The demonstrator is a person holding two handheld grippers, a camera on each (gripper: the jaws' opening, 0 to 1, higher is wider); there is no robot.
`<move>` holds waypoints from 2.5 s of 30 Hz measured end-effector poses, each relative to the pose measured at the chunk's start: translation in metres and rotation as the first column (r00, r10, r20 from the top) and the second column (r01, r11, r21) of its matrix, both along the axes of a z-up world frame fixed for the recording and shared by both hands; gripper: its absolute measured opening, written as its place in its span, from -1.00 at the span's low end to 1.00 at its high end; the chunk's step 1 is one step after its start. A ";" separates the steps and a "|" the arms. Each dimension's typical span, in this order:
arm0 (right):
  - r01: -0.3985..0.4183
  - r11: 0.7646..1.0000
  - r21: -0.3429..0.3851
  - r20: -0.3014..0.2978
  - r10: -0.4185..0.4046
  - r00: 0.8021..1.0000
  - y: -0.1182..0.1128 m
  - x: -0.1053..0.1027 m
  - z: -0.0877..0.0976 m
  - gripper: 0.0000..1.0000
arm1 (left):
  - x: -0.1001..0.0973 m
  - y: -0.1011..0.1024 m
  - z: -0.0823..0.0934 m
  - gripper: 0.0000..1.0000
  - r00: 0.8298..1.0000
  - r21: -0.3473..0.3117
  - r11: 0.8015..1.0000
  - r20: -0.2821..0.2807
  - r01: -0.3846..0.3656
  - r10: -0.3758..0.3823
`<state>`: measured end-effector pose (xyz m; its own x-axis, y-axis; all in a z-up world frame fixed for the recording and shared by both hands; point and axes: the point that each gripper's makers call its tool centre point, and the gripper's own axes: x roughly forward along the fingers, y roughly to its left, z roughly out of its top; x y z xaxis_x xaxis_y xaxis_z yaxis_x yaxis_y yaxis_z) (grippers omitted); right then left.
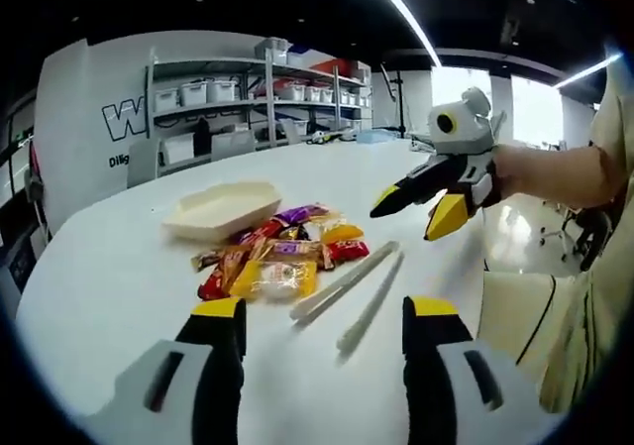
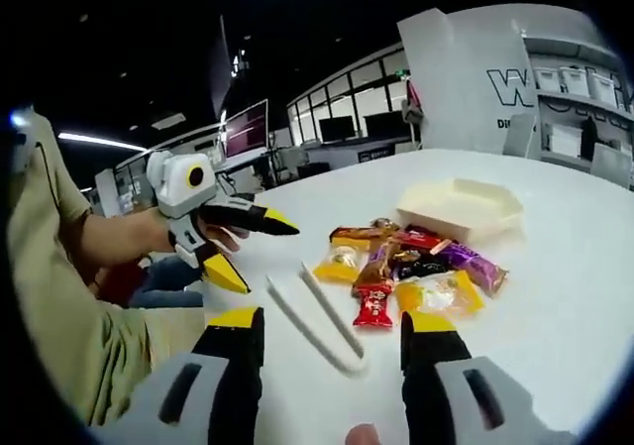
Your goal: Place the target food into the container with the food tongs after gripping and lifting it, then release it inside without dropping or visibly crushing the food.
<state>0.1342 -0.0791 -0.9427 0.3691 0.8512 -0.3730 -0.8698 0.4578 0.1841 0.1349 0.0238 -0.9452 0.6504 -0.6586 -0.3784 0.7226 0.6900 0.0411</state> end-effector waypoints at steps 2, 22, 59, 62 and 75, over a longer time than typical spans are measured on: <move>-0.007 1.000 -0.005 -0.004 0.007 1.000 0.001 0.000 -0.002 -0.03 | 0.000 -0.001 -0.001 0.16 1.000 0.004 1.000 0.000 0.003 -0.003; -0.056 0.995 -0.079 -0.013 0.056 0.998 0.004 -0.004 -0.023 -0.38 | -0.001 -0.007 -0.017 -0.31 0.999 0.042 0.999 -0.027 0.031 -0.030; -0.149 0.980 -0.135 -0.027 0.147 0.989 -0.008 -0.026 -0.030 -0.74 | -0.020 -0.020 -0.030 -0.73 0.989 0.059 0.991 -0.092 0.119 -0.113; -0.169 0.976 -0.136 -0.036 0.166 0.986 -0.008 -0.031 -0.030 -0.76 | -0.019 -0.019 -0.030 -0.72 0.990 0.063 0.991 -0.092 0.118 -0.112; -0.240 0.967 -0.088 -0.087 0.233 0.969 0.000 -0.045 -0.023 -0.77 | -0.014 -0.018 -0.030 -0.66 0.992 0.084 0.991 -0.081 0.103 -0.097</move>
<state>0.0895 -0.0795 -0.9656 0.1293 0.8694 -0.4769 -0.9407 0.2597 0.2182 0.1213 0.0061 -0.9751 0.5497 -0.6810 -0.4838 0.7912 0.6103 0.0400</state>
